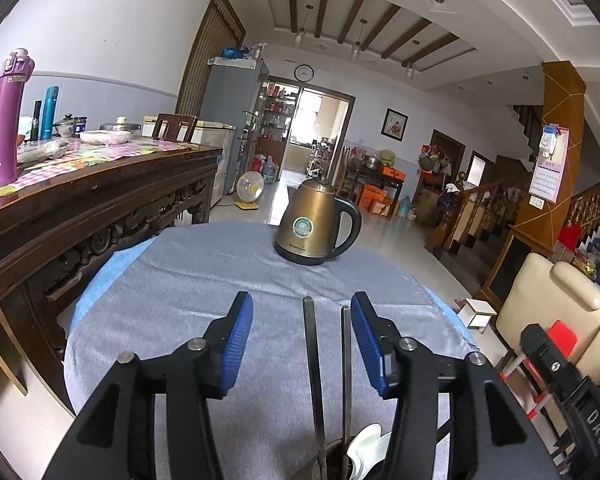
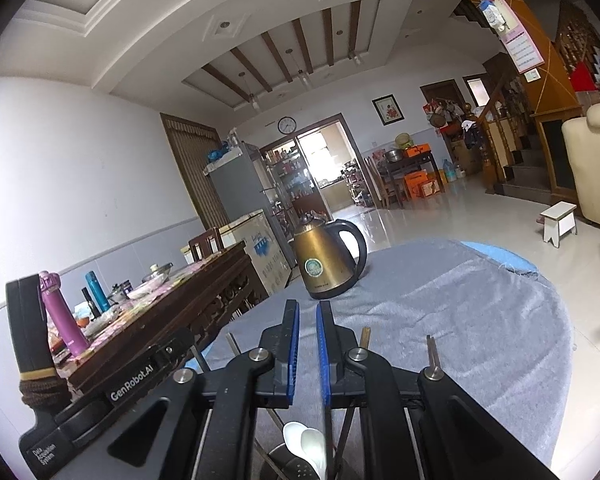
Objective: Organize utensils
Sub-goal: 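Lower the chopsticks into the holder and open both tools, then move both tools down toward the last chopsticks on the cloth, then grasp a dark chopstick with the right tool while the left tool grasps another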
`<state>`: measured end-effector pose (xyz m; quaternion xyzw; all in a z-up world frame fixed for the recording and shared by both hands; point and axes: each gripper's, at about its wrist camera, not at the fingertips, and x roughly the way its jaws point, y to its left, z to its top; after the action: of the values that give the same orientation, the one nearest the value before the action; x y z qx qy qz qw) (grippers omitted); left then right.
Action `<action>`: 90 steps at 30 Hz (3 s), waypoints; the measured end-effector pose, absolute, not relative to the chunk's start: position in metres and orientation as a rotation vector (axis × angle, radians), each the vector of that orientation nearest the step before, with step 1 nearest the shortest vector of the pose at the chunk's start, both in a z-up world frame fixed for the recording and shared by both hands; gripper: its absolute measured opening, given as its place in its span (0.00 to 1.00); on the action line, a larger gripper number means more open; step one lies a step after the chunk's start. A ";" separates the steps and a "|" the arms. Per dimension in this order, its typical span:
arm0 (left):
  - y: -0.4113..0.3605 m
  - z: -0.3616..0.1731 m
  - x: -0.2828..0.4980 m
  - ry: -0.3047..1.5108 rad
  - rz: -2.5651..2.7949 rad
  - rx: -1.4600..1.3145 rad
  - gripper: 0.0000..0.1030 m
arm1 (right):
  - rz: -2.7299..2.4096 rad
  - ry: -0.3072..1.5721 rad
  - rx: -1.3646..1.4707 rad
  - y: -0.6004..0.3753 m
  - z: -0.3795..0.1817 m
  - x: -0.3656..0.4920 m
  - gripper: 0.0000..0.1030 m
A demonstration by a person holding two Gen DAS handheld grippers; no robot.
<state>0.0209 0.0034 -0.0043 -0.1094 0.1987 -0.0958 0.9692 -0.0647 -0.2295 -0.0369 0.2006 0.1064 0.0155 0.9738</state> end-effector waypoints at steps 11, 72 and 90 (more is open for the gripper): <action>0.008 0.005 0.020 0.398 -0.160 -0.203 0.57 | -0.015 0.170 0.434 -0.253 -0.022 -0.074 0.16; -0.202 -0.141 0.258 1.109 -0.800 0.227 0.69 | -0.082 0.884 0.467 -0.422 -0.194 0.139 0.15; -0.256 -0.169 0.240 1.051 -0.826 0.481 0.56 | -0.053 0.862 0.500 -0.439 -0.194 0.128 0.15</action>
<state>0.2400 -0.2556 -0.1691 0.2209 0.4823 -0.3792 0.7582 0.1279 -0.4385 -0.1945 0.2398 0.4132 -0.0254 0.8782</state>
